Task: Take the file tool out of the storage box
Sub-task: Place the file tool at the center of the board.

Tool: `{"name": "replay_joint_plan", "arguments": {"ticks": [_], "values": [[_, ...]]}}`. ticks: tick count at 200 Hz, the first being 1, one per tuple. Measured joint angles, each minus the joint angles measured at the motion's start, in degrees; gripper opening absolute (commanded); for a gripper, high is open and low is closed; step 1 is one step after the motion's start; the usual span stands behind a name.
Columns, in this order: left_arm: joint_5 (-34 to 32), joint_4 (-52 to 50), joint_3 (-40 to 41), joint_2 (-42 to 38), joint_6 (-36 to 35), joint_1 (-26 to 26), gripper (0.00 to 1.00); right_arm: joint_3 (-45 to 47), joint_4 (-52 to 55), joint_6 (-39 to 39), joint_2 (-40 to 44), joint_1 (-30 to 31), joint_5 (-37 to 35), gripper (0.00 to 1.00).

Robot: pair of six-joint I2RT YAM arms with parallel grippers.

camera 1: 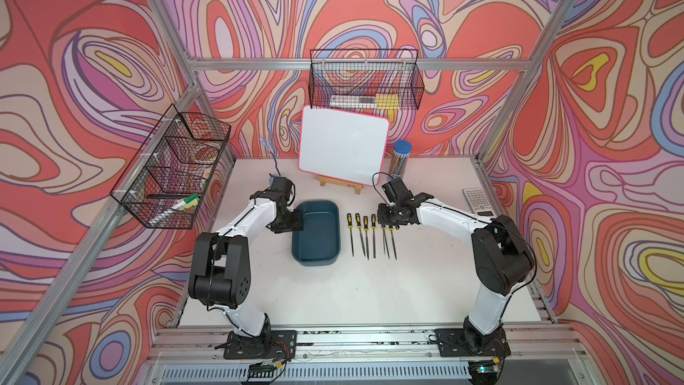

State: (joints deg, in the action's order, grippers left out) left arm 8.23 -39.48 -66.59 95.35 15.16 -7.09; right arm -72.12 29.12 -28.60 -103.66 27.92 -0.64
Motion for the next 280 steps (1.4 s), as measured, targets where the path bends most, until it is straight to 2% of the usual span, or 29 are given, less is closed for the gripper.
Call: {"name": "replay_joint_plan", "arguments": {"ticks": [11, 27, 77, 157, 202, 236, 280], "values": [[0.17, 0.0, -0.42, -0.11, 0.0, 0.0, 0.75, 0.72, 0.76, 1.55, 1.27, -1.44, -0.5, 0.0], [0.22, 0.0, -1.01, -0.63, 0.07, 0.0, 0.77, 1.11, 1.75, 4.17, 2.6, -3.67, -1.77, 0.0], [0.22, 0.04, -2.47, -2.91, 0.07, 0.0, 0.78, 1.75, 2.71, 9.46, 1.07, -6.25, -5.57, 0.0], [0.17, -0.02, -2.8, -2.95, 0.09, 0.0, 0.78, 2.01, 1.09, 10.54, -4.92, -6.38, -5.38, 0.01], [0.17, -0.02, -2.8, -2.93, 0.33, 0.0, 0.78, 1.99, -0.09, 10.36, -5.16, -6.43, -4.5, 0.11], [0.2, 0.0, -2.8, -2.93, 0.63, 0.0, 0.78, 1.97, -0.39, 10.27, -6.01, -6.45, -4.26, 0.14], [-0.04, -0.02, -2.8, -2.93, 0.94, 0.0, 0.81, 1.97, -0.39, 9.77, -6.03, -6.47, -3.91, 0.34]]}}
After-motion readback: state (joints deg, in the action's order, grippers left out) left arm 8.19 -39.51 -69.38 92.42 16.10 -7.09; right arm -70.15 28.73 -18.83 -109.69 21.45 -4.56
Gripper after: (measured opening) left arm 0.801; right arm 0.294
